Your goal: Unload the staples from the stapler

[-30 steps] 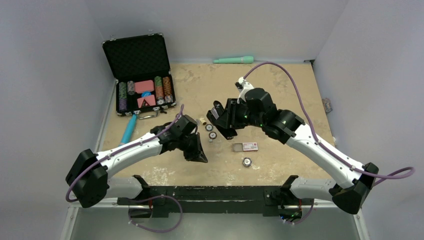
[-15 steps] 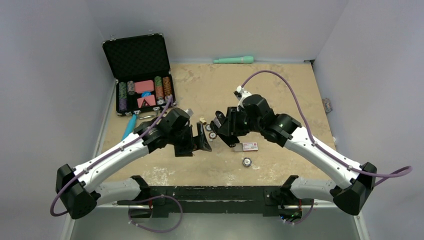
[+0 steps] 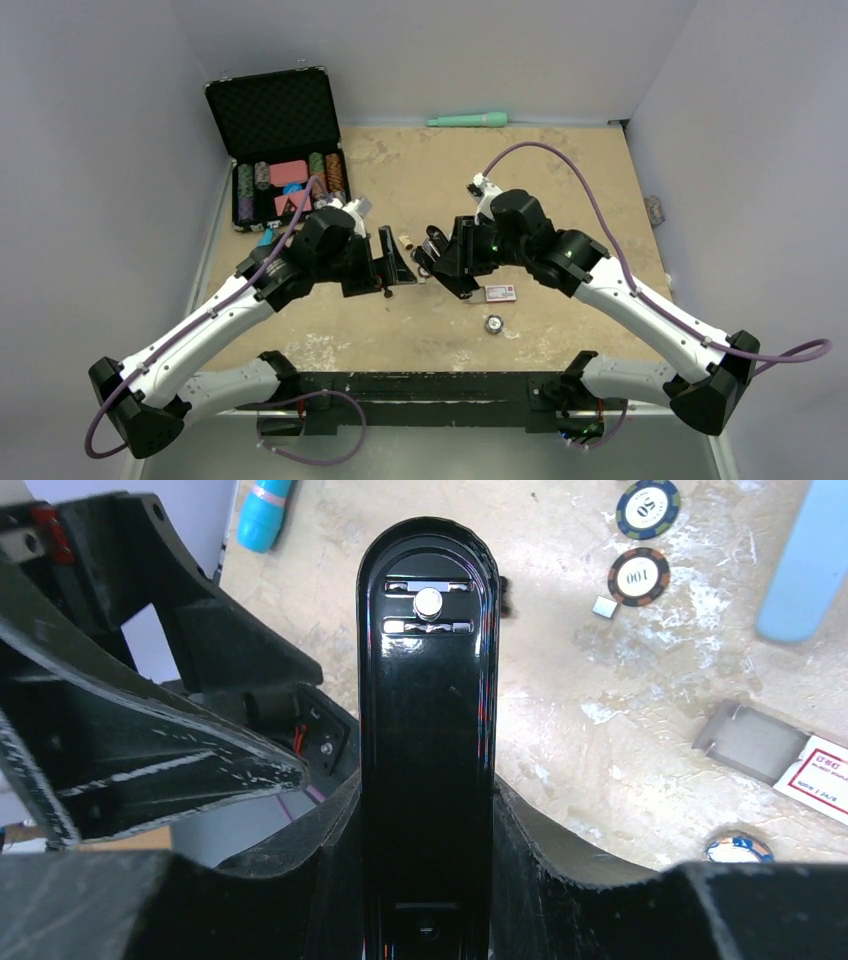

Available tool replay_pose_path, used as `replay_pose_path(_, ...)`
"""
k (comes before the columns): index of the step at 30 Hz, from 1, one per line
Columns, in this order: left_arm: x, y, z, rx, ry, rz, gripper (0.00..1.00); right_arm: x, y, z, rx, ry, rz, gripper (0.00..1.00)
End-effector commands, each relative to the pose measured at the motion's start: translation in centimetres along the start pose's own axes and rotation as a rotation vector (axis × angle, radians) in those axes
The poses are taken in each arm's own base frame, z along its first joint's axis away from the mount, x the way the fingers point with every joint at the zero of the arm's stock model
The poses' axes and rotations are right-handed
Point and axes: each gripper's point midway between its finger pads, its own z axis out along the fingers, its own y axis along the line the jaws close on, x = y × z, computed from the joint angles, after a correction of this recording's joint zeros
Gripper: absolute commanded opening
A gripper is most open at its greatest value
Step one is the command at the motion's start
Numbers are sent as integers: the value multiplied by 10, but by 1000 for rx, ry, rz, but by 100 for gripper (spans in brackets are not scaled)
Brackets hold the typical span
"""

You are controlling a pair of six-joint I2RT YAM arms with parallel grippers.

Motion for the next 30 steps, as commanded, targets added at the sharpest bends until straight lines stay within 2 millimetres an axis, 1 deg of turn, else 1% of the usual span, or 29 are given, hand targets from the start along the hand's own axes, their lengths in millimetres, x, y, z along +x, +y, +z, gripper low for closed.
replay_pose_path(1,-30,-44,-25,191,-123,56,95,-28,41,-15,-157,-89,-14,0)
replay_pose_path(4,-41,-57,-38,285,-197,33,97,-32,55,-20,-216,-85,-22,0)
replay_pose_path(7,-49,-65,-52,381,-274,3,99,-36,70,-26,-285,-82,-23,0)
replay_pose_path(11,-53,-73,-67,507,-324,-27,100,-45,82,-34,-323,-97,-27,0)
replay_pose_path(15,-52,-79,-75,569,-337,-11,100,-54,93,-41,-360,-106,-26,0)
replay_pose_path(19,-54,-92,-87,635,-352,19,100,-64,110,-53,-431,-120,-15,0)
replay_pose_path(25,-64,-101,-104,639,-410,43,100,-82,135,-72,-541,-156,-6,0)
replay_pose_path(28,-70,-108,-110,666,-435,42,100,-86,145,-76,-591,-154,-3,0)
replay_pose_path(30,-73,-117,-114,706,-444,50,100,-86,151,-78,-625,-146,-3,0)
